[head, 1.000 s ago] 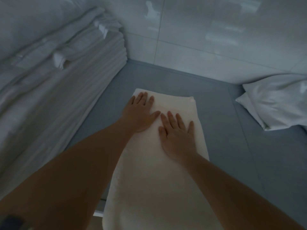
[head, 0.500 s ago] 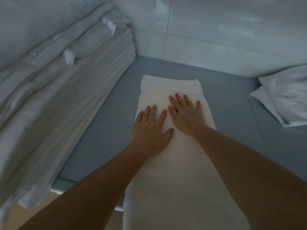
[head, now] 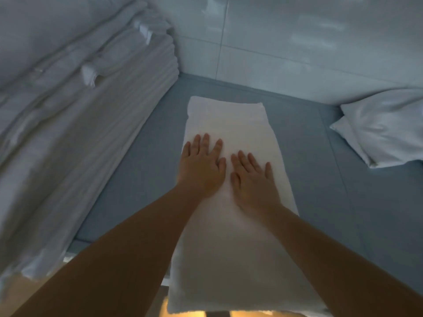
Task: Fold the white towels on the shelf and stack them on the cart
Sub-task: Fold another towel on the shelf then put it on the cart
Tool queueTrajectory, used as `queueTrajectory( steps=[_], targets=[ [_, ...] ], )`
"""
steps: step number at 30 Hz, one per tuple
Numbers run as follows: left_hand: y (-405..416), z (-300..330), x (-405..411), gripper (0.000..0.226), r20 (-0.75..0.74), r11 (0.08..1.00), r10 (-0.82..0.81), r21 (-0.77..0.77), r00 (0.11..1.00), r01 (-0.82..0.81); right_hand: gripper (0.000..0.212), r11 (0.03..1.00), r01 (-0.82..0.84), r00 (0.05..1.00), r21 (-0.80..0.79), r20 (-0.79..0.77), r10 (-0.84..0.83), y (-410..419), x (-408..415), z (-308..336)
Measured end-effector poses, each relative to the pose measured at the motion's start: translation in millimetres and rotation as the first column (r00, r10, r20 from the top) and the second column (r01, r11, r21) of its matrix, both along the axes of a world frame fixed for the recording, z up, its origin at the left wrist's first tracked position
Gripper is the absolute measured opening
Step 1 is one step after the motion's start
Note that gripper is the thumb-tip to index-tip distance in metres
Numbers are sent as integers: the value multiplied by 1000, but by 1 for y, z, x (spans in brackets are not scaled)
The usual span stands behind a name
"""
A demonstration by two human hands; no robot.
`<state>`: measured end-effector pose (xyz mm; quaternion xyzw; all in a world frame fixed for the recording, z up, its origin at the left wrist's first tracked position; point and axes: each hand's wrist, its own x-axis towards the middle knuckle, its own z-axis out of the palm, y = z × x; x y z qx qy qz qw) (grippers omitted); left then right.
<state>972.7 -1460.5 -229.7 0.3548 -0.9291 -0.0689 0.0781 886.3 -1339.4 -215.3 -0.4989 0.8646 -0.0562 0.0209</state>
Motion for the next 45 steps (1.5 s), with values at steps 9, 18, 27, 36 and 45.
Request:
queueTrajectory(
  steps=[9, 18, 27, 36, 45],
  targets=[
    [-5, 14, -3, 51, -27, 994, -105, -6, 994, 105, 55, 982, 186, 982, 6, -38, -186, 16, -15, -5],
    [81, 0, 82, 75, 54, 996, -84, 15, 995, 83, 55, 991, 131, 991, 10, -24, -131, 12, -24, -6],
    [63, -5, 62, 79, 79, 995, -87, -33, 993, 90, 52, 999, -30, 999, 16, -43, 31, 29, 0, -4],
    [53, 15, 44, 58, 114, 978, -189, -66, 975, 197, 54, 998, 10, 1000, 65, -1, -10, 53, 16, 7],
    [79, 26, 94, 52, 187, 965, -257, -4, 948, 262, 55, 993, 65, 997, 99, -58, -59, 99, 30, 10]
  ],
)
